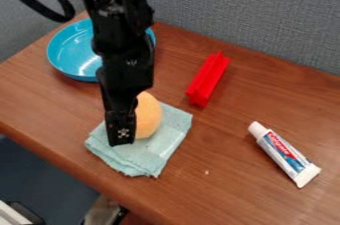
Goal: Put the yellow ball on the blue plate
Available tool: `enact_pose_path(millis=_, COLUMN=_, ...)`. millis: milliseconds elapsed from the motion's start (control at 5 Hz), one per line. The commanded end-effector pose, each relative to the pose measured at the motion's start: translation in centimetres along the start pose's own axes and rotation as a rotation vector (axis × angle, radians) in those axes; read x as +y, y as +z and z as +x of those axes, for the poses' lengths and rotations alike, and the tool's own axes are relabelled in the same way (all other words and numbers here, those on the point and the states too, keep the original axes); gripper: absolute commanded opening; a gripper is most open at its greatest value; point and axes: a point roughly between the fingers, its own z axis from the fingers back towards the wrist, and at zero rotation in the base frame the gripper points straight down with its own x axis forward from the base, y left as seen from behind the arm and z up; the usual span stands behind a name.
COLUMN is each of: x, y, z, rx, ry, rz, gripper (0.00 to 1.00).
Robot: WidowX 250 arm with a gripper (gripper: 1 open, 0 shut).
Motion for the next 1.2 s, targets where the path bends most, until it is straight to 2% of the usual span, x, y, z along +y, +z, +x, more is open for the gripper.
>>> enact_pose_path(millis=0, x=0.2, y=-0.3, z=0.6, rx=-0.003, ry=-0.015, rz=0.018, gripper=1.0)
enact_pose_path(millis=1000, x=1.2, y=-3.1, z=1.4, rx=0.012, ry=-0.004, rz=-0.01, gripper=1.0)
